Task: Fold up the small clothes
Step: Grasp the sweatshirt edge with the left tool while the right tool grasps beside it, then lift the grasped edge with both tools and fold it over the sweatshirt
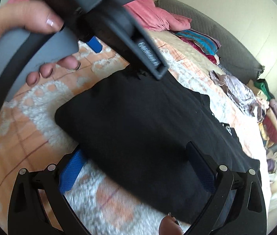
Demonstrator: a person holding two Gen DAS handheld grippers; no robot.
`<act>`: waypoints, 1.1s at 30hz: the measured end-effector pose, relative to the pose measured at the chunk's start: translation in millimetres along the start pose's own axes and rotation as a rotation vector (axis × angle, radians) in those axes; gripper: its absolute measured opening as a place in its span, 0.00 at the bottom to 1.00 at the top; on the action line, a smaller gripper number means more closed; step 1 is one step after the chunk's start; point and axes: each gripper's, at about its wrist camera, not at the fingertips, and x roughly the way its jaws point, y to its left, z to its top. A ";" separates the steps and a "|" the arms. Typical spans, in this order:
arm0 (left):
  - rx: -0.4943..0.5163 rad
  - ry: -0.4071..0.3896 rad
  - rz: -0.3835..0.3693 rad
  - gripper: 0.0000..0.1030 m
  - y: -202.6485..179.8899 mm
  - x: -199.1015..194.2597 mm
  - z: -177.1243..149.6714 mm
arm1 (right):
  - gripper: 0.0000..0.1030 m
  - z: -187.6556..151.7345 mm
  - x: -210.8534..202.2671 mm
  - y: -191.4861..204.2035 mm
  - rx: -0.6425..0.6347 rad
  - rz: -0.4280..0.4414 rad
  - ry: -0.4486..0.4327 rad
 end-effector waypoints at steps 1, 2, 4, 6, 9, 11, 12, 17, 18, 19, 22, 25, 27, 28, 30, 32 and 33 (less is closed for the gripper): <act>-0.002 0.001 0.000 0.91 0.6 1.3 1.9 | 0.96 1.9 2.2 0.3 -0.003 -0.004 -0.001; -0.005 0.002 0.000 0.91 1.2 2.7 3.7 | 0.96 3.8 4.2 0.5 -0.005 -0.009 -0.002; -0.010 0.007 0.000 0.91 2.4 6.5 7.7 | 0.96 6.6 6.7 -0.8 -0.010 -0.030 -0.013; -0.013 0.016 -0.006 0.91 2.8 11.0 11.1 | 0.96 8.2 7.8 -3.6 -0.009 -0.053 -0.028; -0.026 0.034 -0.044 0.91 3.6 17.3 14.5 | 0.83 7.7 1.2 -8.8 0.003 -0.052 -0.072; -0.054 0.058 -0.089 0.91 5.3 21.8 15.3 | 0.55 7.3 -7.7 -13.1 0.021 -0.021 -0.097; -0.062 0.065 -0.107 0.91 5.2 22.3 15.0 | 0.38 7.3 -10.7 -13.6 0.025 -0.013 -0.102; -0.135 0.099 -0.257 0.91 1.2 20.0 17.4 | 0.12 4.2 -31.2 -22.0 0.084 -0.004 -0.160; -0.148 0.107 -0.291 0.91 -1.8 18.9 18.0 | 0.11 3.3 -35.2 -25.4 0.105 -0.004 -0.170; -0.149 0.111 -0.304 0.91 -5.1 18.0 18.0 | 0.10 2.4 -38.4 -30.1 0.124 -0.005 -0.181; -0.125 0.117 -0.311 0.91 -20.4 14.4 17.8 | 0.09 -1.2 -51.3 -42.3 0.171 -0.023 -0.214; -0.135 0.099 -0.347 0.73 -30.6 8.4 18.4 | 0.08 -6.0 -64.2 -57.1 0.228 -0.021 -0.241; -0.135 0.101 -0.385 0.46 -41.9 3.0 22.2 | 0.08 -11.0 -72.4 -68.4 0.288 0.011 -0.247; -0.126 0.101 -0.387 0.35 -48.5 -1.3 23.8 | 0.08 -13.5 -76.1 -72.8 0.312 0.017 -0.250; -0.096 0.077 -0.383 0.28 -65.0 -14.4 28.0 | 0.08 -19.6 -85.9 -81.5 0.346 -0.003 -0.269; -0.070 0.055 -0.389 0.25 -80.3 -27.5 32.2 | 0.08 -26.8 -98.4 -90.9 0.375 -0.031 -0.294; -0.054 0.043 -0.387 0.25 -89.5 -34.6 35.0 | 0.07 -30.0 -103.0 -95.3 0.391 -0.037 -0.303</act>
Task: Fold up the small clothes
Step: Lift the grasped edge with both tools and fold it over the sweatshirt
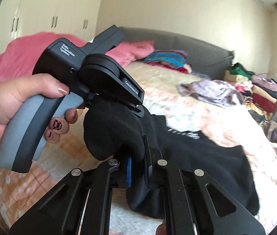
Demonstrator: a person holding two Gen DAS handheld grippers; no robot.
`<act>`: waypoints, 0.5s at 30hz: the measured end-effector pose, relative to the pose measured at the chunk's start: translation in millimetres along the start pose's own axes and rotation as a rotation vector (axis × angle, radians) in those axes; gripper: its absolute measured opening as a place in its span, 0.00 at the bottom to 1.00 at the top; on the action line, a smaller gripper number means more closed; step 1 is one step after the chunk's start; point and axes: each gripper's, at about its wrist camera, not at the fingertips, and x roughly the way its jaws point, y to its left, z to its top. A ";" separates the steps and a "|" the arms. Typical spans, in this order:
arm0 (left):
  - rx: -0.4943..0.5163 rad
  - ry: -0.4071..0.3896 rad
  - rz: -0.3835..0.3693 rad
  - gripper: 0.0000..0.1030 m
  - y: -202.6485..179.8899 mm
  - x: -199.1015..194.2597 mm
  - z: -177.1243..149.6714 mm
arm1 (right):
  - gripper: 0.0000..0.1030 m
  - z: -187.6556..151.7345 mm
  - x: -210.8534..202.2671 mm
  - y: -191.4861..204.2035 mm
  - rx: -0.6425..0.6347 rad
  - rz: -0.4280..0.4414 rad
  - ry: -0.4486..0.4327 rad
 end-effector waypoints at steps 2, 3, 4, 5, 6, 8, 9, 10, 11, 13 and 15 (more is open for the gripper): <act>0.033 -0.012 0.003 0.25 -19.3 -4.1 3.8 | 0.07 -1.0 -10.3 -13.2 0.046 -0.012 -0.019; 0.053 -0.016 0.006 0.25 -31.3 -5.0 6.2 | 0.07 -2.8 -16.6 -22.1 0.078 -0.020 -0.032; 0.075 -0.018 0.009 0.25 -43.4 -5.3 8.2 | 0.07 -4.7 -20.6 -29.9 0.107 -0.023 -0.039; 0.088 -0.020 0.013 0.25 -51.0 -5.5 9.4 | 0.07 -5.9 -22.3 -34.2 0.127 -0.025 -0.040; 0.112 -0.022 0.025 0.25 -64.9 -4.8 9.9 | 0.07 -7.2 -27.6 -41.5 0.158 -0.032 -0.043; 0.145 -0.027 0.040 0.25 -85.2 -2.1 11.2 | 0.07 -10.2 -35.3 -54.2 0.200 -0.053 -0.061; 0.154 -0.025 0.039 0.25 -92.2 -0.2 11.8 | 0.06 -14.8 -41.2 -64.8 0.240 -0.066 -0.075; 0.165 -0.022 0.037 0.25 -100.9 1.7 12.1 | 0.06 -17.9 -44.0 -71.1 0.268 -0.067 -0.078; 0.179 -0.020 0.040 0.25 -109.6 3.9 11.8 | 0.06 -21.2 -46.1 -79.4 0.303 -0.061 -0.078; 0.220 -0.021 0.065 0.25 -130.9 11.6 10.4 | 0.06 -29.9 -51.9 -97.5 0.369 -0.053 -0.077; 0.246 -0.005 0.071 0.25 -148.5 23.9 8.3 | 0.06 -40.1 -54.1 -113.9 0.435 -0.047 -0.062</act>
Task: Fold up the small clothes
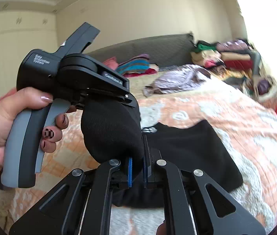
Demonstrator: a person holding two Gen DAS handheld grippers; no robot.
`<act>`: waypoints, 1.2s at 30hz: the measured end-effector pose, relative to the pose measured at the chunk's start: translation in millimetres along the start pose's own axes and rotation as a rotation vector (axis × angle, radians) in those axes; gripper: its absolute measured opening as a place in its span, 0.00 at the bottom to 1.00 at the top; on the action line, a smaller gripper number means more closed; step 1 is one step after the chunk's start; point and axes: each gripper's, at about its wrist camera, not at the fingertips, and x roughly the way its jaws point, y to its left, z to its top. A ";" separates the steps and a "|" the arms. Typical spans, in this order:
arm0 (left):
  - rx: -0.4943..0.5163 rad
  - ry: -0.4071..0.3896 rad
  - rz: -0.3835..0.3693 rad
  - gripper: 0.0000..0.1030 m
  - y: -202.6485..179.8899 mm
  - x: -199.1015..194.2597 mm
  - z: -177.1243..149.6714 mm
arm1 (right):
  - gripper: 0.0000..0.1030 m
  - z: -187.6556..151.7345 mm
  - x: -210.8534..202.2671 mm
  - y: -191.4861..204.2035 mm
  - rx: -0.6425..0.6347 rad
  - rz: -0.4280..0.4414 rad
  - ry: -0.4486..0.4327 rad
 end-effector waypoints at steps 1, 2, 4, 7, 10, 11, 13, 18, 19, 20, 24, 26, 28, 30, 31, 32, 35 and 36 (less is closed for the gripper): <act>0.009 0.011 0.000 0.25 -8.3 7.3 1.2 | 0.06 -1.3 -0.1 -10.2 0.048 0.004 0.018; 0.017 0.021 0.001 0.25 -14.8 14.5 2.3 | 0.06 -1.8 1.8 -17.3 0.080 0.009 0.029; 0.020 0.043 0.001 0.25 -23.1 27.9 3.3 | 0.06 -4.9 3.2 -36.7 0.161 0.008 0.059; 0.026 0.077 0.010 0.25 -37.5 49.9 2.7 | 0.06 -8.8 8.3 -57.5 0.260 0.004 0.107; 0.027 0.107 0.016 0.26 -46.3 69.2 3.0 | 0.06 -14.8 16.6 -73.4 0.341 0.004 0.151; 0.023 0.117 0.019 0.27 -48.0 76.5 2.7 | 0.06 -18.3 19.2 -81.5 0.389 0.018 0.165; 0.019 0.136 0.018 0.28 -52.1 87.3 1.6 | 0.06 -24.6 23.5 -95.3 0.467 0.032 0.195; 0.032 0.164 0.026 0.29 -65.9 107.7 -2.0 | 0.06 -38.0 26.7 -115.4 0.626 0.071 0.250; 0.036 0.165 0.028 0.31 -68.5 110.7 -2.0 | 0.06 -36.5 28.2 -118.5 0.643 0.074 0.257; 0.037 0.167 0.028 0.32 -70.4 112.9 -1.9 | 0.06 -38.2 27.8 -120.5 0.660 0.076 0.263; 0.019 0.172 0.005 0.46 -74.1 121.0 -2.0 | 0.07 -40.8 28.2 -129.3 0.707 0.063 0.288; -0.006 0.174 -0.055 0.61 -72.4 123.3 -2.3 | 0.07 -41.2 32.4 -135.3 0.738 0.060 0.300; -0.016 0.174 -0.096 0.66 -72.4 124.0 -2.3 | 0.08 -44.7 31.3 -143.0 0.768 0.058 0.306; -0.032 0.156 -0.135 0.66 -69.4 117.5 -3.5 | 0.09 -48.0 29.6 -147.9 0.806 0.069 0.310; -0.048 0.142 -0.163 0.67 -66.0 111.8 -3.9 | 0.09 -49.3 29.6 -150.2 0.824 0.079 0.315; -0.054 0.132 -0.177 0.67 -63.2 107.9 -3.8 | 0.09 -50.5 28.4 -152.4 0.842 0.087 0.319; -0.065 0.040 -0.144 0.67 -45.0 81.5 -5.4 | 0.12 -50.5 27.1 -158.4 0.875 0.125 0.333; -0.067 0.019 -0.129 0.67 -39.1 75.3 -6.9 | 0.15 -49.1 25.9 -160.0 0.880 0.141 0.334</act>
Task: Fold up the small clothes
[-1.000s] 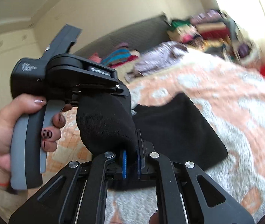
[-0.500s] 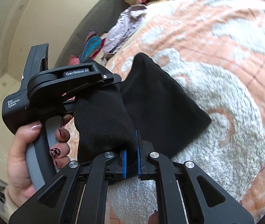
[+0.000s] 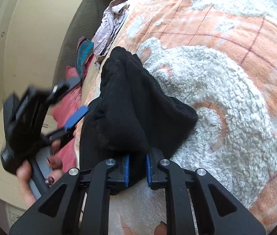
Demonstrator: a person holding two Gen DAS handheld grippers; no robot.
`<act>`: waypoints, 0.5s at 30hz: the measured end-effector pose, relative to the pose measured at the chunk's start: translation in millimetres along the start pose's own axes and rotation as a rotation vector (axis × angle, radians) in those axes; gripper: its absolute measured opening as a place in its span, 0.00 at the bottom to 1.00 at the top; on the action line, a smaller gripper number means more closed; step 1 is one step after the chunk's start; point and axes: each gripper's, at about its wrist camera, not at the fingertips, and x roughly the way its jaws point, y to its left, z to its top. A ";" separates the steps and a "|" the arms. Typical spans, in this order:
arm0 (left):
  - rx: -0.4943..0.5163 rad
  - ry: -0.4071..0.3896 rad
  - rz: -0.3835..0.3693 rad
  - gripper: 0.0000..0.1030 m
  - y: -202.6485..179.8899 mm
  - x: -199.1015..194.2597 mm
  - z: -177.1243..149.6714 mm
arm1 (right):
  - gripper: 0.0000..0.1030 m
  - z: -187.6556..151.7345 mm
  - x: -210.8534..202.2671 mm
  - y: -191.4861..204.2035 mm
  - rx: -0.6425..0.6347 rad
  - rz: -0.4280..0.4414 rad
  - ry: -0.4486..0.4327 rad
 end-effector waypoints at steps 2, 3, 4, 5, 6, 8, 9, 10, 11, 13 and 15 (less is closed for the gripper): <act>0.007 -0.042 0.045 0.67 15.8 -15.2 -7.4 | 0.24 3.8 -0.3 4.1 -0.027 0.019 0.027; 0.013 -0.056 0.073 0.67 22.9 -19.9 -12.6 | 0.36 6.2 -1.6 8.8 -0.062 0.024 0.038; 0.016 -0.061 0.095 0.67 29.2 -22.1 -17.1 | 0.48 8.0 -2.3 12.4 -0.086 0.030 0.040; 0.018 -0.060 0.116 0.67 36.3 -23.5 -22.4 | 0.52 9.7 -3.5 16.8 -0.109 0.033 0.040; 0.015 -0.054 0.133 0.67 44.2 -24.1 -29.4 | 0.54 12.4 -6.0 21.9 -0.131 0.021 0.026; 0.021 -0.039 0.155 0.67 55.2 -23.4 -42.0 | 0.57 18.6 -5.8 29.2 -0.168 0.000 0.011; 0.024 -0.039 0.156 0.68 57.2 -23.7 -46.0 | 0.60 24.8 -2.7 34.7 -0.196 -0.018 0.014; 0.028 -0.042 0.156 0.68 58.6 -24.4 -49.7 | 0.60 31.6 2.4 40.0 -0.222 -0.034 0.023; 0.034 -0.046 0.156 0.68 59.0 -25.6 -53.0 | 0.60 37.6 8.1 44.2 -0.243 -0.043 0.040; 0.055 -0.052 0.164 0.68 55.1 -28.0 -56.6 | 0.60 43.0 12.9 44.5 -0.246 -0.050 0.037; 0.086 -0.052 0.180 0.68 48.7 -28.4 -57.6 | 0.60 46.8 18.2 45.1 -0.258 -0.042 0.065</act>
